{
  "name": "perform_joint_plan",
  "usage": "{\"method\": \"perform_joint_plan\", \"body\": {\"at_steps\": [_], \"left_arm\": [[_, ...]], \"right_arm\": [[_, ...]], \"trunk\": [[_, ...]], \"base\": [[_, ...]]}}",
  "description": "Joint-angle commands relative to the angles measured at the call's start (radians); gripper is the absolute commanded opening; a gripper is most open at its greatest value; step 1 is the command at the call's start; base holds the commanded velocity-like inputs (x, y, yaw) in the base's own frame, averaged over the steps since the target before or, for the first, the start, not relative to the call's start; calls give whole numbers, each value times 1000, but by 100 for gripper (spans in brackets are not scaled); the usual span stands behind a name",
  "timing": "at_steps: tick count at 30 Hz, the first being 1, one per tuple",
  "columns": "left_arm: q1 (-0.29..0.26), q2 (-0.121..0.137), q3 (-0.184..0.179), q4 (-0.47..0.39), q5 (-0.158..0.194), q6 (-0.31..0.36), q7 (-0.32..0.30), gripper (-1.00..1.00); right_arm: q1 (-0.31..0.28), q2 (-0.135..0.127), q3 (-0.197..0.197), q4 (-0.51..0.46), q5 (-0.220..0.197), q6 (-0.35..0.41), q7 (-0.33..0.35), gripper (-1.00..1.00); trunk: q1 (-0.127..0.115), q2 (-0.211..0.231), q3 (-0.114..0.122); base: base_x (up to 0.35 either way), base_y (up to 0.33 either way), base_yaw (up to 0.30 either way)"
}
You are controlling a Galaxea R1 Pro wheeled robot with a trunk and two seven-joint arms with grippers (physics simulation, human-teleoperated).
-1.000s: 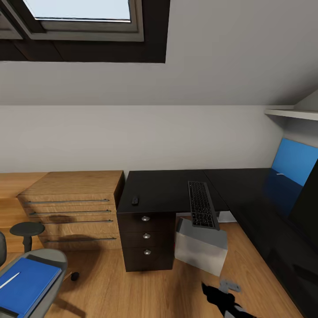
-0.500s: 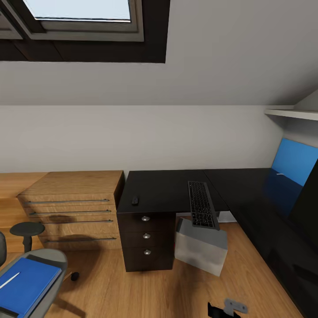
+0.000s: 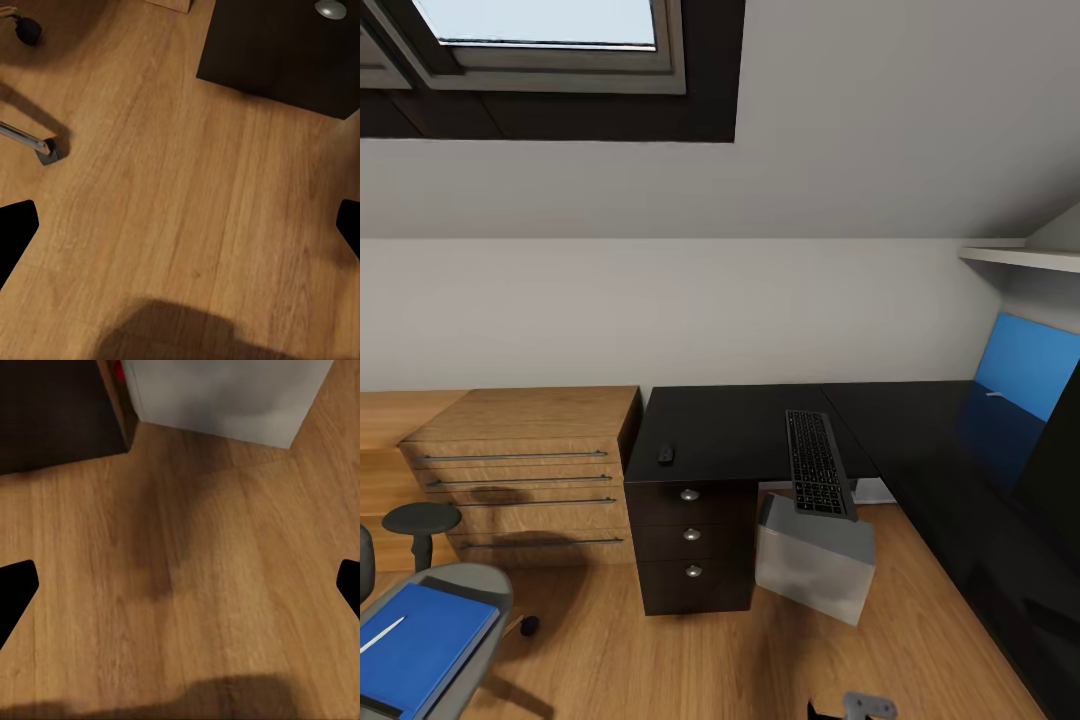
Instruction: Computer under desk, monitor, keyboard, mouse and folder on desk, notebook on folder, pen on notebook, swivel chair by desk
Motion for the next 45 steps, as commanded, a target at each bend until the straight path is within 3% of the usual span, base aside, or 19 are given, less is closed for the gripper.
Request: {"method": "perform_joint_plan", "body": {"at_steps": [1, 17, 27, 45], "left_arm": [[0, 0, -2, 1, 8, -3, -1, 100], [0, 2, -2, 1, 8, -2, -1, 100], [-1, 4, -2, 1, 8, -2, -2, 100], [0, 4, -2, 1, 8, -2, -1, 100]], "right_arm": [[1, 0, -5, 2, 12, -6, -7, 100], [10, 5, -5, 2, 14, -27, -7, 100], [11, 32, -7, 3, 12, -25, -10, 100], [11, 33, -7, 2, 13, -24, -9, 100]], "trunk": [[0, -1, -1], [0, -1, -1], [0, -1, -1], [0, -1, -4]], "base": [[0, 0, 0], [0, 0, 0], [0, 0, 104], [0, 0, 96]]}}
